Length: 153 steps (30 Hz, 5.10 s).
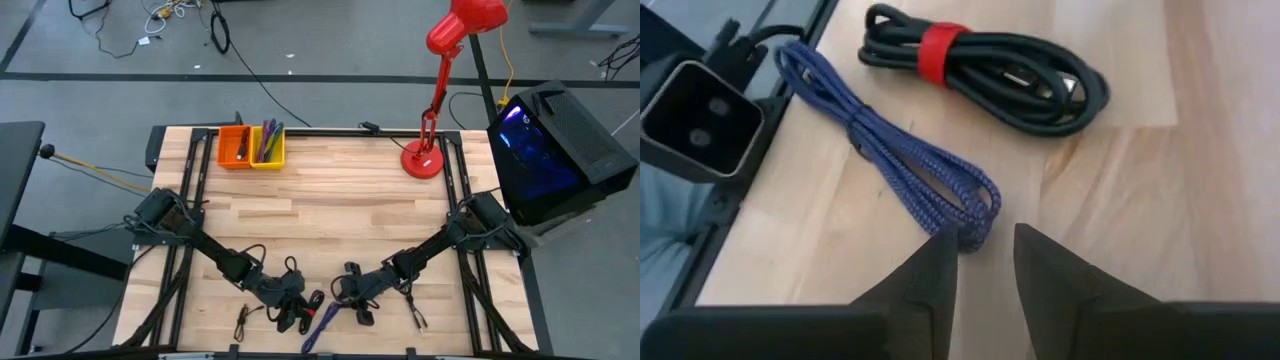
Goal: Pick & Place USB Port
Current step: Put the black and blue USB cable into the yellow bin
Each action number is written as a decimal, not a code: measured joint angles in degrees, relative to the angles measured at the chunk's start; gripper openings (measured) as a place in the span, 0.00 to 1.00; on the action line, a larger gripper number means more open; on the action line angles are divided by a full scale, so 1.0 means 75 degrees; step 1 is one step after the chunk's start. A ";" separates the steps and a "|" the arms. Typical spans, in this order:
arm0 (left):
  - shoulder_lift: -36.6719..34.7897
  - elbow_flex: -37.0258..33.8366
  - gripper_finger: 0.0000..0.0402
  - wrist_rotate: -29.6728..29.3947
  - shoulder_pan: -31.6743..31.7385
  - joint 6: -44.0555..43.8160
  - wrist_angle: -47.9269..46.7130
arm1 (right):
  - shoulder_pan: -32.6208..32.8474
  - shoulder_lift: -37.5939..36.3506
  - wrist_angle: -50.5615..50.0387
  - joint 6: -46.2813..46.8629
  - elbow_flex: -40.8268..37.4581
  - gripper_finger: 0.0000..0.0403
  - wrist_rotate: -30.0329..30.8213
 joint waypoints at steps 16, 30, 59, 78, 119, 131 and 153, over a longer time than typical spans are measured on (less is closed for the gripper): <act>-0.0003 0.0000 0.32 -0.0003 0.0000 0.0000 0.0000 | 0.0000 -0.0006 -0.0368 -0.0192 0.0221 0.00 0.0276; -0.0003 0.0000 0.32 -0.0001 0.0000 -0.0018 -0.0001 | -0.0184 -0.0283 -0.0587 -0.0198 0.0227 0.03 -0.1233; -0.0003 0.0000 0.32 -0.0062 0.0000 0.0006 -0.0001 | -0.0210 0.0593 0.0722 -0.0127 0.0405 0.42 -0.0307; -0.0003 0.0000 0.32 -0.0146 -0.0041 0.0061 0.0000 | -0.0328 -0.0197 -0.2705 -0.1015 0.1399 0.02 -0.0071; -0.1378 -0.0003 0.32 -0.4248 0.2120 0.7653 0.5721 | -0.1671 -0.6014 -0.4121 -0.3386 0.1017 0.02 0.4196; -0.1376 -0.0003 0.32 -0.3764 0.2433 0.7641 0.6279 | -0.1918 -0.6843 -0.3953 -0.3803 0.1017 0.02 0.3769; -0.1376 -0.0003 0.06 -0.2466 0.2856 0.7180 0.7117 | -0.1906 -0.6274 -0.3774 -0.3745 0.1020 0.02 0.3628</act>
